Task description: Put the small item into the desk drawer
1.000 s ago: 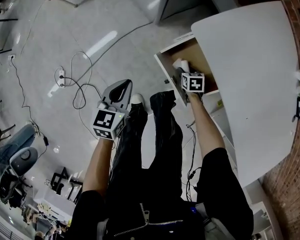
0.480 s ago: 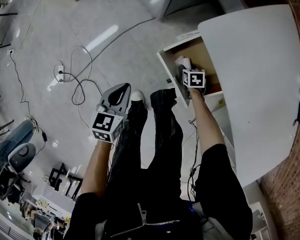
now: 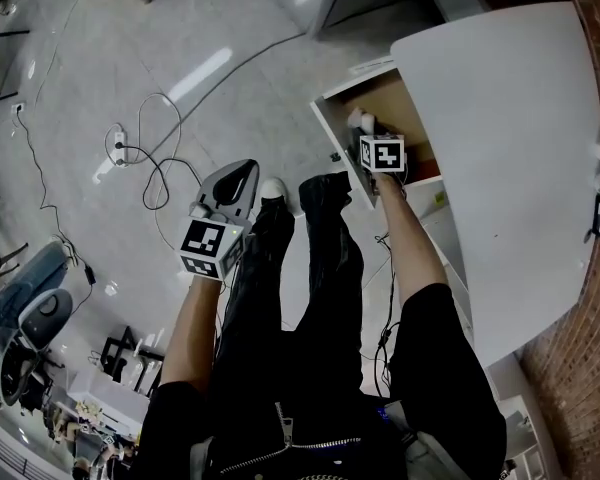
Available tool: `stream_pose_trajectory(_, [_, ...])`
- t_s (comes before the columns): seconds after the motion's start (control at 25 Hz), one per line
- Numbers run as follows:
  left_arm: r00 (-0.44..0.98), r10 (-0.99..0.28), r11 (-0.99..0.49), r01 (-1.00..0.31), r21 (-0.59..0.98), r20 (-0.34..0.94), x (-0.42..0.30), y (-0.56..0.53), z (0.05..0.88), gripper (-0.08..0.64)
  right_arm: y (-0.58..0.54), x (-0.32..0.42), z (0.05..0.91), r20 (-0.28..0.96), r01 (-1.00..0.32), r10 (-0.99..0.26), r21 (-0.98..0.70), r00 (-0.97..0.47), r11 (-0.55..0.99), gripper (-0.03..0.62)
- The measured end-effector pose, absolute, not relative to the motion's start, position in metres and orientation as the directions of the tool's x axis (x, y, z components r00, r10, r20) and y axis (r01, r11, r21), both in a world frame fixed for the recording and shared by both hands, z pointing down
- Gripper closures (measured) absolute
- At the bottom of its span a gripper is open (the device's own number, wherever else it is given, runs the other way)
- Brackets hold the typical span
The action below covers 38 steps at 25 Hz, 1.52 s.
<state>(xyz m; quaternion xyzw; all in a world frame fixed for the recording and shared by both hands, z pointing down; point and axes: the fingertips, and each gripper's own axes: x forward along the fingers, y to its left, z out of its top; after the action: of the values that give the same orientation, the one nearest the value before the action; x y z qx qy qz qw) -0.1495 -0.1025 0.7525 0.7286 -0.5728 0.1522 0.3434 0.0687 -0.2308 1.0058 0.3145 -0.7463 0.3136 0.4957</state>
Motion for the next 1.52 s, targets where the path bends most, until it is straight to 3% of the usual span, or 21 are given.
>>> stream_pose_trajectory(0.24, [0.320,-0.733,-0.135,-0.934,0.332,0.601,-0.145,-0.107,0.741,0.538,-0.228,0.069,0.981,0.930,-0.778,-0.191,-0.137,-0.315,0.614,0.417])
stream_pose_trajectory(0.52, [0.343,-0.741,-0.175,-0.929,0.328,0.577,-0.141,-0.112,0.709,0.538,-0.212,0.063,0.929,0.909,-0.740,-0.229,-0.117,-0.349,0.662,0.583])
stream_pose_trajectory(1.52, [0.410,-0.794,-0.349,-0.912,0.216,0.449,-0.111,-0.130,0.557,0.538,-0.157,0.065,0.687,0.681,-0.778,-0.487,-0.198,-0.547,0.597,0.588])
